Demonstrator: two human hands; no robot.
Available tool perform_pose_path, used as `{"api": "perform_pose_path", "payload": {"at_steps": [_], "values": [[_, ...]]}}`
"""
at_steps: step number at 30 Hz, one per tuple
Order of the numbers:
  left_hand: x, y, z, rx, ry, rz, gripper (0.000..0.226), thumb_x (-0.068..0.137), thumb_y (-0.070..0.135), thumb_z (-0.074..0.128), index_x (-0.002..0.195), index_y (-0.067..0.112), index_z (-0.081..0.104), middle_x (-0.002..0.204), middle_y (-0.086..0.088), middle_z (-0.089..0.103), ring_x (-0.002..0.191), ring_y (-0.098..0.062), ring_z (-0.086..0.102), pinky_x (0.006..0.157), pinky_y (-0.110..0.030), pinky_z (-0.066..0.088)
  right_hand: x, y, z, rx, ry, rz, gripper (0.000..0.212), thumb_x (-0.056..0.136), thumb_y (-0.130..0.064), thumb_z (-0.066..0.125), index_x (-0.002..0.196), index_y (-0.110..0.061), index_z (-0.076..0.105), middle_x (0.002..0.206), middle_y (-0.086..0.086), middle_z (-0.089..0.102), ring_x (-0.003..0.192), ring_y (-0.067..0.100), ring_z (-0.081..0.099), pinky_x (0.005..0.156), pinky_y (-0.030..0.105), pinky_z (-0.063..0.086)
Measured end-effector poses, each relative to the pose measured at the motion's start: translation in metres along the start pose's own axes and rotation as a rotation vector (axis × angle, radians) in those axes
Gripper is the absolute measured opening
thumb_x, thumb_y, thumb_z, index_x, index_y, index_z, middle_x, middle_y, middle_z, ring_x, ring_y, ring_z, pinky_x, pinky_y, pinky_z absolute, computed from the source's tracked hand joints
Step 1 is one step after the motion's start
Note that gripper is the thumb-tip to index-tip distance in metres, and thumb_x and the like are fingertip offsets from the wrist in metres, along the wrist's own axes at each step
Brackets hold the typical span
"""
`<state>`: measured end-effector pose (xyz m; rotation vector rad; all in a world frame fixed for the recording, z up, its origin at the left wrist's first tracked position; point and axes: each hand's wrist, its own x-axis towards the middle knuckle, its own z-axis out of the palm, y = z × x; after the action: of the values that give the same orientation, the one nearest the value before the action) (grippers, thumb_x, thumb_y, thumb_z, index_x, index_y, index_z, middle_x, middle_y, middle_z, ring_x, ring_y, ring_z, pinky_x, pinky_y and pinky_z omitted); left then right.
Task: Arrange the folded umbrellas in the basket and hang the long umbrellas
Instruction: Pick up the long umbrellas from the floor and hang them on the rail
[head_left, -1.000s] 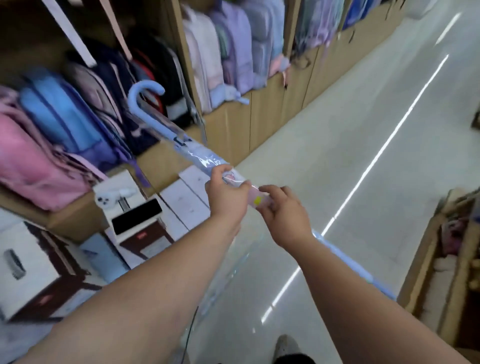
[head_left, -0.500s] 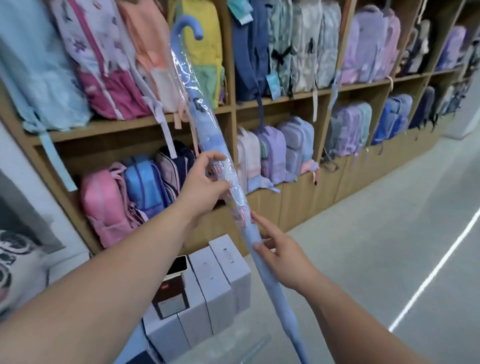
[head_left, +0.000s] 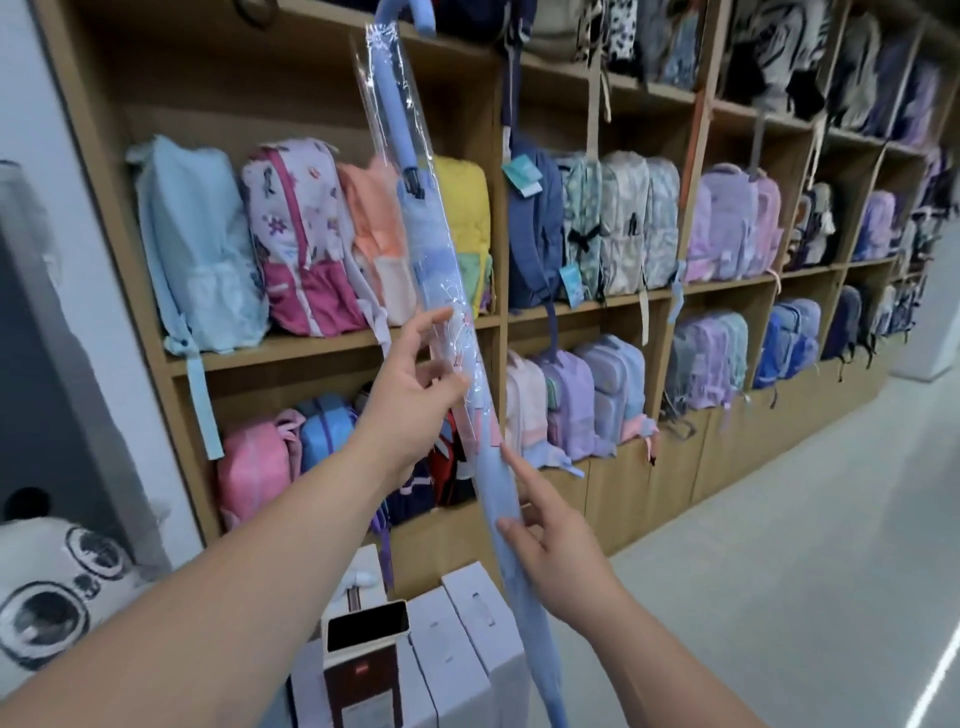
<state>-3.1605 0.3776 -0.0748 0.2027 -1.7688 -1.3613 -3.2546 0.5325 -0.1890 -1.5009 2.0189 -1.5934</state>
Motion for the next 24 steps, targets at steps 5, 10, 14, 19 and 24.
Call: {"api": "perform_pose_path", "payload": {"at_steps": [5,10,14,19,24], "values": [[-0.028,0.007,-0.059,-0.038,0.074,0.027,0.079,0.096,0.004,0.062,0.135,0.067,0.034,0.137,0.010,0.057,0.101,-0.011,0.071,0.096,-0.047,0.056,0.039,-0.054,0.063,0.006,0.148,-0.077,0.074,0.098,-0.015,0.057,0.141,-0.067,0.025,0.107,-0.038,0.059,0.088,-0.003,0.061,0.077,0.019,0.051],[-0.053,-0.008,-0.140,0.096,-0.042,-0.056,0.074,0.097,0.012,0.062,0.128,0.075,0.036,0.122,0.015,0.064,0.098,-0.012,0.068,0.088,-0.037,0.059,0.080,-0.118,0.124,0.055,0.255,-0.198,0.080,0.098,-0.016,0.059,0.136,-0.074,0.019,0.106,-0.019,0.067,0.095,0.005,0.066,0.082,0.034,0.057],[-0.059,-0.005,-0.194,0.185,-0.113,-0.054,0.079,0.095,0.007,0.064,0.133,0.069,0.033,0.115,0.030,0.061,0.104,0.000,0.063,0.086,-0.025,0.057,0.108,-0.166,0.154,0.107,0.232,-0.253,0.085,0.096,-0.012,0.061,0.138,-0.072,0.018,0.119,-0.015,0.064,0.101,0.006,0.066,0.085,0.036,0.059],[-0.043,0.003,-0.233,0.304,-0.087,-0.011,0.093,0.094,0.003,0.064,0.138,0.074,0.023,0.136,0.029,0.052,0.112,-0.004,0.060,0.088,-0.026,0.057,0.144,-0.205,0.181,0.119,0.204,-0.301,0.084,0.095,-0.015,0.063,0.147,-0.062,0.016,0.143,-0.012,0.052,0.120,0.013,0.059,0.096,0.039,0.055],[-0.025,0.011,-0.263,0.324,0.010,0.016,0.092,0.093,0.002,0.064,0.138,0.073,0.027,0.145,0.020,0.051,0.127,-0.006,0.056,0.101,-0.035,0.054,0.180,-0.219,0.200,0.211,0.078,-0.318,0.077,0.096,-0.015,0.063,0.148,-0.056,0.025,0.132,-0.008,0.058,0.105,0.005,0.063,0.088,0.029,0.057]]}}
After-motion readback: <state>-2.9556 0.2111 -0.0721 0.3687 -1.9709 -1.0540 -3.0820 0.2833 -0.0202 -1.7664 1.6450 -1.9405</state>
